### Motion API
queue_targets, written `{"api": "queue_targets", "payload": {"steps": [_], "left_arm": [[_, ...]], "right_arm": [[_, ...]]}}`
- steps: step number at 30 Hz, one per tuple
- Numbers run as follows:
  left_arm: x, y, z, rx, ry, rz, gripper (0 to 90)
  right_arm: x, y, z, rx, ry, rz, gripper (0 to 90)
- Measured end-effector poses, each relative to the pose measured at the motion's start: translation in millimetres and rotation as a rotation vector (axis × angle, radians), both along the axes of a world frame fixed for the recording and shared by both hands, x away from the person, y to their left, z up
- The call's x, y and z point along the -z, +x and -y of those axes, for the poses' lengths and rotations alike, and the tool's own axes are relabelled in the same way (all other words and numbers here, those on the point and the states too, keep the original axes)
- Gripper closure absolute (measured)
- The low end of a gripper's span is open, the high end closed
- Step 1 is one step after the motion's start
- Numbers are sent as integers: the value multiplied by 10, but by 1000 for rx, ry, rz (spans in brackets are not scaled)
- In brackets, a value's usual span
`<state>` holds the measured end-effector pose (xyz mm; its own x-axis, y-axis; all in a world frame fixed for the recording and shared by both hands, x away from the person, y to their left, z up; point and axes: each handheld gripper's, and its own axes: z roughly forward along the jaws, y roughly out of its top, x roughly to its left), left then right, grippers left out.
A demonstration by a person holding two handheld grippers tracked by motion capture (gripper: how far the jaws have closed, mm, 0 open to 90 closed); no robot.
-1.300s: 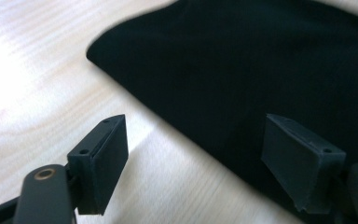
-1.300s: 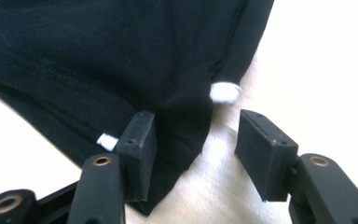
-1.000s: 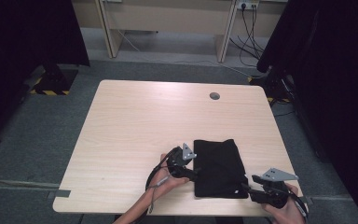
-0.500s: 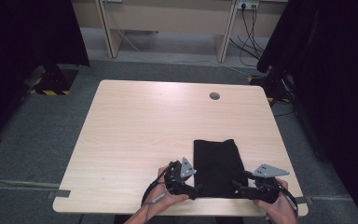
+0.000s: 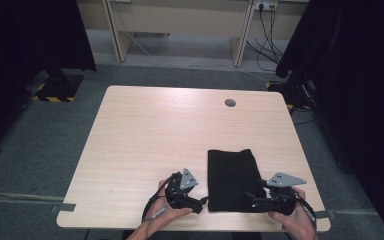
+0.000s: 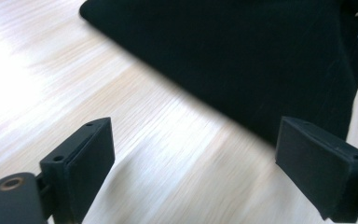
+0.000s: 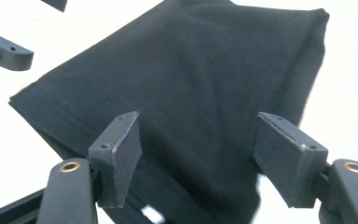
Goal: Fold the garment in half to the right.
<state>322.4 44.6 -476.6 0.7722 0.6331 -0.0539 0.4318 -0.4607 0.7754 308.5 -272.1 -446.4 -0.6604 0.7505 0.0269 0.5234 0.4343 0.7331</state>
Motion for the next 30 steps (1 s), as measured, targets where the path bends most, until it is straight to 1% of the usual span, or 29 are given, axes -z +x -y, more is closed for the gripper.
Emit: {"api": "queue_targets", "payload": {"steps": [1,2,5,6,7,8,9,11,15,17,18,19,21,23,26,30], "left_arm": [[5,5,-33,-1,3,-3,98],[8,9,-67,-8,4,-6,98],[4,23,-175,-4,9,-7,85],[-4,36,-251,-23,27,4,57],[-9,39,-292,-33,27,9,53],[-9,39,-292,-33,27,9,49],[-16,37,-365,-42,28,13,39],[-13,33,-448,-57,32,20,37],[27,26,-592,-67,41,5,26],[55,35,-651,-82,52,2,26],[70,39,-671,-95,61,5,26],[76,44,-686,-102,70,-2,26],[77,48,-712,-101,73,2,26],[81,56,-732,-118,89,-7,25],[87,67,-766,-129,86,-29,1],[89,72,-779,-144,86,-30,0]], "right_arm": [[26,35,-49,-6,-2,-15,309],[26,35,-49,-6,-2,-15,309],[84,100,-91,-7,-5,-29,290],[121,137,-102,-3,-5,-41,280],[136,151,-107,-3,-7,-46,272],[136,151,-107,-3,-7,-46,272],[155,173,-119,-6,-10,-51,256],[166,185,-128,-5,-10,-52,246],[207,216,-160,-13,-17,-62,203],[223,228,-180,-15,-17,-62,190],[226,235,-190,-17,-20,-62,185],[226,245,-199,-17,-22,-63,181],[233,277,-213,-26,-27,-59,175],[244,312,-232,-25,-29,-51,175],[249,373,-274,-27,-41,-44,174],[252,460,-341,-25,-48,-39,173]]}}
